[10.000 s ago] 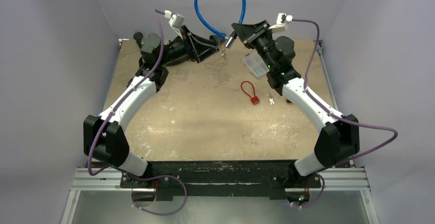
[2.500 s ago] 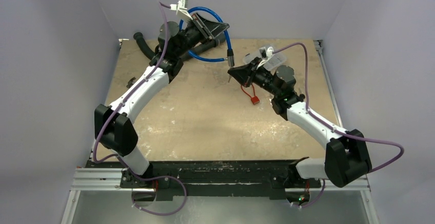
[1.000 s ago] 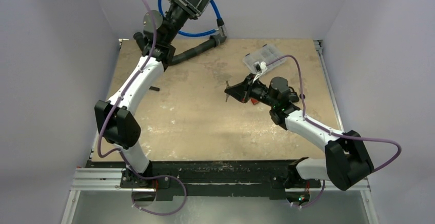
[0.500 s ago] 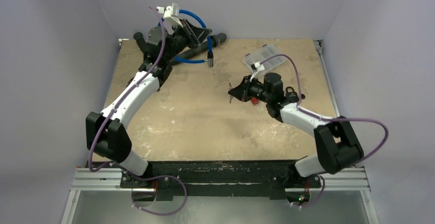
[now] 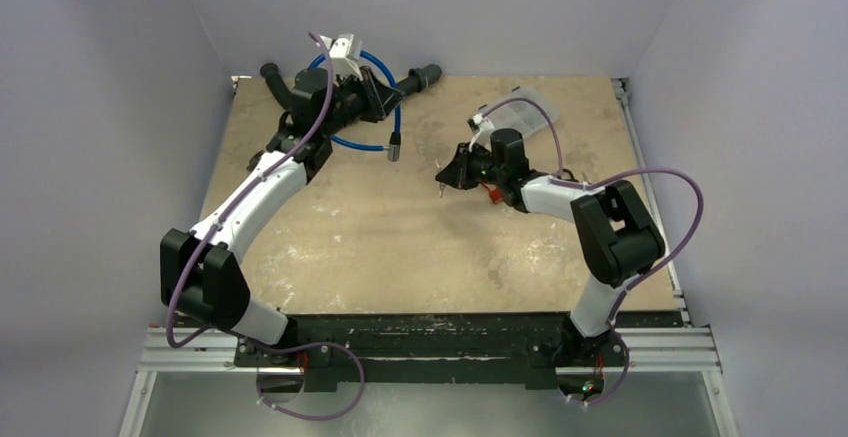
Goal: Lock with the key
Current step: Place the key at the center of the board.
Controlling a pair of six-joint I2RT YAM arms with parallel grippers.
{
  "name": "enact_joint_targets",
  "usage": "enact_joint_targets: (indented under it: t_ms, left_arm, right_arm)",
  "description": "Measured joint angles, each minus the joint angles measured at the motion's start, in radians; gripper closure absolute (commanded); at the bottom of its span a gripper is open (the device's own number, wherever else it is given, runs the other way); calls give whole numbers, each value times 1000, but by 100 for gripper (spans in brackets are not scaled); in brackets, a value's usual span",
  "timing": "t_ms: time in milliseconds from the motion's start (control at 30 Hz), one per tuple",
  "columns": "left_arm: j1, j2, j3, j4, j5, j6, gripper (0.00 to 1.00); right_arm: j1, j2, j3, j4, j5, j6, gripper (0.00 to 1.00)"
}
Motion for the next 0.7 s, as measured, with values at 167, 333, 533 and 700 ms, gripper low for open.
enact_joint_targets:
  t_ms: [167, 333, 533, 700]
  left_arm:
    - [0, -2, -14, -40, 3, 32, 100]
    - [0, -2, -29, -60, 17, 55, 100]
    - [0, 6, -39, -123, 49, 87, 100]
    - [0, 24, -43, -164, 70, 118, 100]
  right_arm:
    - [0, 77, 15, -3, 20, 8, 100]
    - [0, 135, 37, -14, 24, 11, 94]
    - [0, 169, 64, -23, 28, 11, 81]
    - [0, 174, 69, -34, 45, 17, 70]
